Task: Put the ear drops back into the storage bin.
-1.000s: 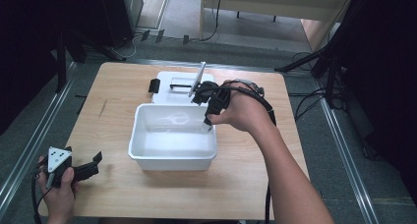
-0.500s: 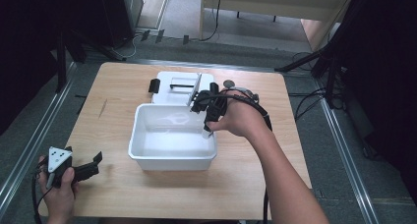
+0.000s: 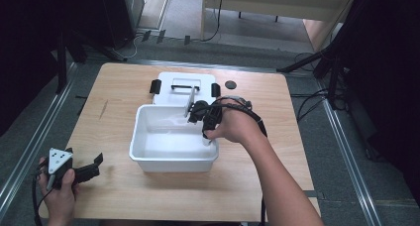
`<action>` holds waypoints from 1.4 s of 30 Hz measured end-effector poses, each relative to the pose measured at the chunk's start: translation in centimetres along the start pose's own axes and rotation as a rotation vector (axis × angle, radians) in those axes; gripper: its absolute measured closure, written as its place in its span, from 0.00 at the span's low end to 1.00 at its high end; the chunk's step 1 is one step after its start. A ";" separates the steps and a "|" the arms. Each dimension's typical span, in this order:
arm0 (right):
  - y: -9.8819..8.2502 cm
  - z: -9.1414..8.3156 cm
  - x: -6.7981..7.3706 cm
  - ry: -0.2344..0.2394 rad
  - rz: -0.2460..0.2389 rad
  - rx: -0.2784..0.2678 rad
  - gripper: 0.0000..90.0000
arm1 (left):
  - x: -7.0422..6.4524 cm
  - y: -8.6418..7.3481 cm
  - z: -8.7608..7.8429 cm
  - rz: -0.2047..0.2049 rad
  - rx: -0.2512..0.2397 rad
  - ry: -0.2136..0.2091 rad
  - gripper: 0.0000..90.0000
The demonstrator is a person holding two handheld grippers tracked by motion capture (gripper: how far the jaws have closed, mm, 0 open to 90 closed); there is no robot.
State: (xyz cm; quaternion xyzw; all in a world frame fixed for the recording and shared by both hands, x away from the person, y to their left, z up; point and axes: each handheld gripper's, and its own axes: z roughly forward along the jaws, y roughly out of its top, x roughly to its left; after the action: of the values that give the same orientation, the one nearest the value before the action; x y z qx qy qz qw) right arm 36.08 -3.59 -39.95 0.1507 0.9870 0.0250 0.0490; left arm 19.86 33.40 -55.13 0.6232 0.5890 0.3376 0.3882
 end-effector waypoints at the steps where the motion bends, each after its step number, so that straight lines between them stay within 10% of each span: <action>1: 0.0 0.2 0.0 -0.001 -0.008 0.003 0.80 | 0.0 0.0 0.0 -0.003 0.000 -0.001 0.00; 42: 0.3 4.0 0.7 0.001 -0.070 0.043 0.78 | 0.0 0.0 0.0 0.007 0.011 -0.017 0.00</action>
State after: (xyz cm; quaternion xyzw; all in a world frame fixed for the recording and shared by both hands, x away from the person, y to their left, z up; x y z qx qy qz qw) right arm 35.94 -2.94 -44.02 0.1170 0.9921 0.0022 0.0460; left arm 19.89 33.35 -55.13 0.6302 0.5852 0.3303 0.3888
